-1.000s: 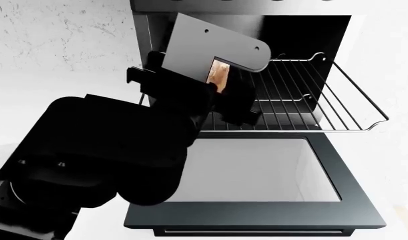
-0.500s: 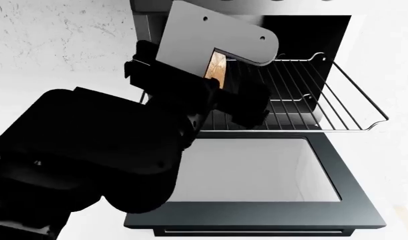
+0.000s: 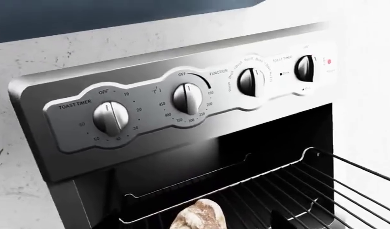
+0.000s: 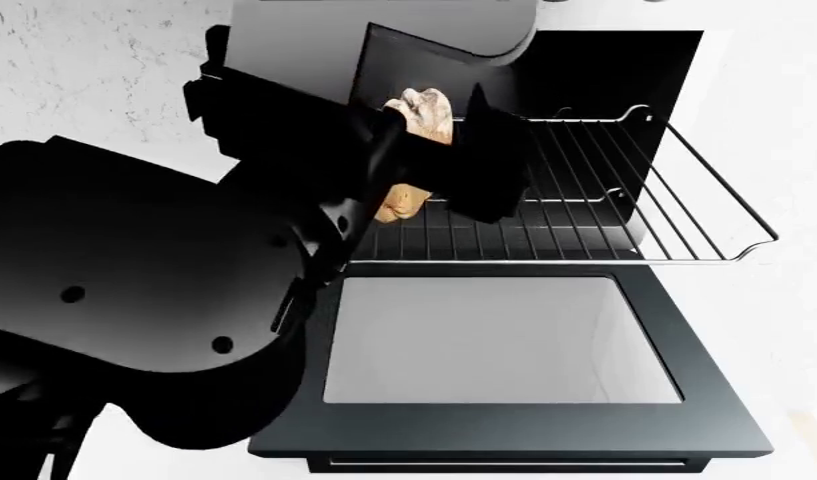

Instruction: Place the bread on the top rack of the toaster oven.

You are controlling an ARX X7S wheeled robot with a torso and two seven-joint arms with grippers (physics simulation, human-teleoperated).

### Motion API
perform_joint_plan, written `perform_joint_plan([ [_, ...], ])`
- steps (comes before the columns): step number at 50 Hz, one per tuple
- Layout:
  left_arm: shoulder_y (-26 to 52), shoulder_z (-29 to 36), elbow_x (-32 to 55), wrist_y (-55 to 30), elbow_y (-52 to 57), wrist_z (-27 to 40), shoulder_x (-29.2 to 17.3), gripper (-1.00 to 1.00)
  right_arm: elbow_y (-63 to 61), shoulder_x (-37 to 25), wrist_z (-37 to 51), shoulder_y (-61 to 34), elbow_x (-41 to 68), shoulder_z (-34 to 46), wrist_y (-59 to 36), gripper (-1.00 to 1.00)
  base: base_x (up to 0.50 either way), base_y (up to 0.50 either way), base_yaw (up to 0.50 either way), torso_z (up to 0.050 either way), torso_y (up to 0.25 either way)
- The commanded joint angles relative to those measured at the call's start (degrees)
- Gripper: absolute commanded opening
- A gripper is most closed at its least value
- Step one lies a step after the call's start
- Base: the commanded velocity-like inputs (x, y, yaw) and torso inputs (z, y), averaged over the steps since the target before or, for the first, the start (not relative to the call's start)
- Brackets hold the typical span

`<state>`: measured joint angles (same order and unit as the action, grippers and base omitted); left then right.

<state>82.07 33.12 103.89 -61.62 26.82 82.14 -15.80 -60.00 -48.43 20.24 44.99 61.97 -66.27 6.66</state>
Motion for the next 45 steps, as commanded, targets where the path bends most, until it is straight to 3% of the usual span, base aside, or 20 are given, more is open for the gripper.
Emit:
perform_joint_plan([
  [1,1.81,-2.29,3.03,1.51,1.32,1.47,-2.98,1.00,0.00,-1.55,0.42,0.00,1.79,-2.48,-0.94,1.00,0.00,0.00,0.00,0.000,0.000],
  [16,3.59,-8.41,10.18,5.43,4.35,3.50,-11.05,1.00,0.00,-3.06,0.56,0.00,5.95,-8.34,-3.64,1.00,0.00,0.00,0.00,0.000,0.000],
  [25,-3.79,-13.87,4.52,5.69,4.54,-3.56,-17.53,1.00,0.00,-5.91,2.89,0.00,6.46,-8.97,-4.55,1.00,0.00,0.00,0.00,0.000,0.000],
  [45,-12.71,-20.98,-0.46,7.86,3.50,-7.98,-26.74,1.00,0.00,-7.58,5.23,0.00,5.25,-7.48,-4.29,1.00,0.00,0.00,0.00,0.000,0.000],
])
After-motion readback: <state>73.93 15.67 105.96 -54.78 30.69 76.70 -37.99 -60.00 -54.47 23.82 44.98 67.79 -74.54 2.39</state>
